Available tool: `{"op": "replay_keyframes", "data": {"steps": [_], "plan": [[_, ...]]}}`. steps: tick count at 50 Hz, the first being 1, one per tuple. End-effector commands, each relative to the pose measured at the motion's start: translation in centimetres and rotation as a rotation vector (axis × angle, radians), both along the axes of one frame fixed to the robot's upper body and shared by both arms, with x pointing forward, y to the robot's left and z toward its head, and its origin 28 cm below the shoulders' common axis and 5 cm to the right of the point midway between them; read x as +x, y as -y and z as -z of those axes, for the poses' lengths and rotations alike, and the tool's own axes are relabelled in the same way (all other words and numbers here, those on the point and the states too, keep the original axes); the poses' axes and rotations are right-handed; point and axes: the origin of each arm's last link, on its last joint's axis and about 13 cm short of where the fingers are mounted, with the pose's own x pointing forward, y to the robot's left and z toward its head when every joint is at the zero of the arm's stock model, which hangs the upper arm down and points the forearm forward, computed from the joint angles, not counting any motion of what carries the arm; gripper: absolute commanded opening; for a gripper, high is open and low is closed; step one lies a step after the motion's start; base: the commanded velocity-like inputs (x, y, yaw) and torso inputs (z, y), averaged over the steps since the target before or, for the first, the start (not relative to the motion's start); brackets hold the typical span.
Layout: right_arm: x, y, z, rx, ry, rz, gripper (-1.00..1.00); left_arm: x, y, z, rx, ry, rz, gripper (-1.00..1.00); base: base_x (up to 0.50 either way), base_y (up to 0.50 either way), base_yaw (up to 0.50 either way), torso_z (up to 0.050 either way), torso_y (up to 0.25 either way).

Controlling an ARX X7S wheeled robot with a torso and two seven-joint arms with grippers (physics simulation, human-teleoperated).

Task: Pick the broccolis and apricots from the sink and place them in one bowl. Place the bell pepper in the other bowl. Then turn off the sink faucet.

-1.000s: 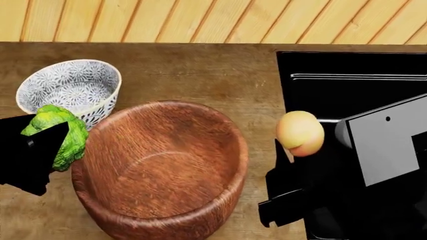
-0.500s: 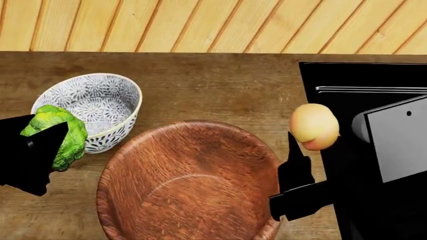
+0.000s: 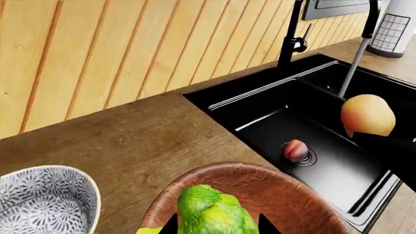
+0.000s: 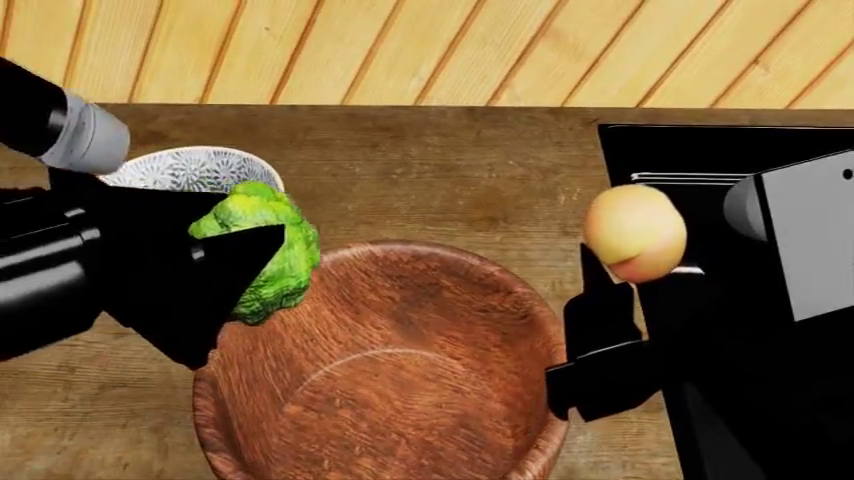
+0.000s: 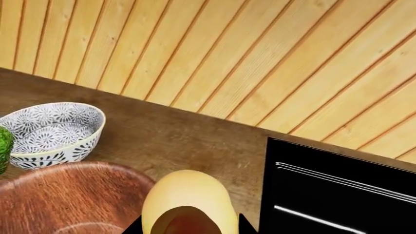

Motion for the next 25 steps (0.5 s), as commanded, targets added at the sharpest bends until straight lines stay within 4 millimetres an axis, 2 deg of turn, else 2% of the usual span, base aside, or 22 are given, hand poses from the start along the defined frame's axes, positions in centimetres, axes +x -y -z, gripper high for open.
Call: {"op": "replay_keyframes", "data": {"steps": [1,7,13,25], "plan": [[-0.1,-0.2,-0.1,-0.003,-0.008,-0.017,-1.00,1.7,3.3,-0.2,0.053,-0.072,0.168,-1.00,0.00,0.00,0.00,0.000,0.000],[0.0,-0.1,0.3,0.004,-0.019,-0.017,-1.00,1.8,4.7,-0.1,0.058,-0.079,0.192,-1.00,0.00,0.00,0.00,0.000,0.000],[-0.2,0.0,0.3,0.003,-0.019,-0.010,-1.00,1.8,5.9,1.4,0.078,-0.108,0.208,-1.00,0.00,0.00,0.00,0.000,0.002],[-0.5,0.2,0.5,0.011,-0.021,0.001,-1.00,2.3,6.0,2.6,0.159,-0.154,0.205,-1.00,0.00,0.00,0.00,0.000,0.000]]}}
